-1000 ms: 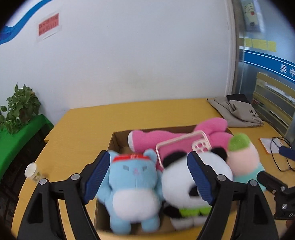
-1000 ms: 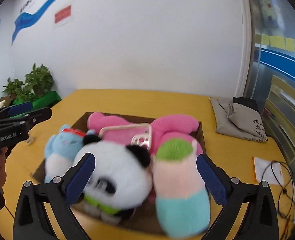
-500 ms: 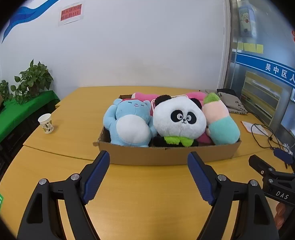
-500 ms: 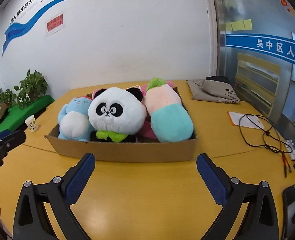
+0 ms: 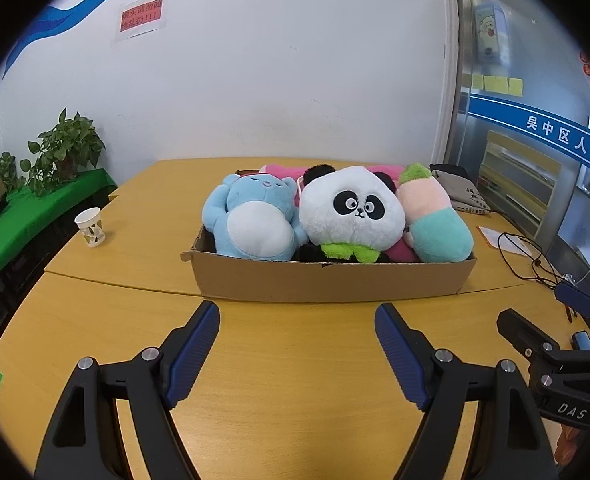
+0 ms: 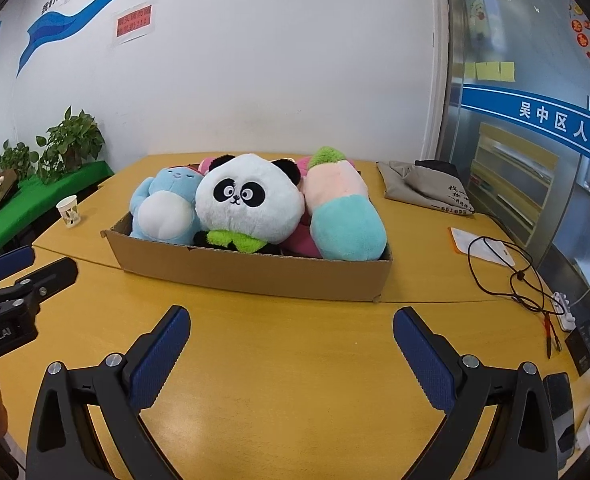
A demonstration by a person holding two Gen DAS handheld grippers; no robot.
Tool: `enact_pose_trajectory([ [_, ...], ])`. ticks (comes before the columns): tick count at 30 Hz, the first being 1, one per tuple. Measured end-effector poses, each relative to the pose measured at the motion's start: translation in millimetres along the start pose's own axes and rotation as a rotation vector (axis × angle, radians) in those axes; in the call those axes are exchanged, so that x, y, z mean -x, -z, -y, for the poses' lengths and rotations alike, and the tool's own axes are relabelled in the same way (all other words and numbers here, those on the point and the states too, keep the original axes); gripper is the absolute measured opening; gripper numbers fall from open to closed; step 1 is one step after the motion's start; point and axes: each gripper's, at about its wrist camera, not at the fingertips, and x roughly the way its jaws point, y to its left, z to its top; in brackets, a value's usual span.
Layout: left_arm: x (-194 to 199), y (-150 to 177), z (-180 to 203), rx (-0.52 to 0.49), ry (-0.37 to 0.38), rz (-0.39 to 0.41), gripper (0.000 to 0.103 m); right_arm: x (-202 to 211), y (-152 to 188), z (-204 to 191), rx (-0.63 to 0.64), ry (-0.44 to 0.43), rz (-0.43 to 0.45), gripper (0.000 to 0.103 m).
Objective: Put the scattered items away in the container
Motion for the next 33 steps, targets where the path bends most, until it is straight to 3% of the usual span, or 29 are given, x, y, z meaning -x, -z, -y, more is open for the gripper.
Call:
enact_pose_trajectory([
  [33, -31, 25, 4, -0.017, -0.005, -0.078, 0.08, -42, 23, 3, 0.003, 0.02, -0.071, 0.103],
])
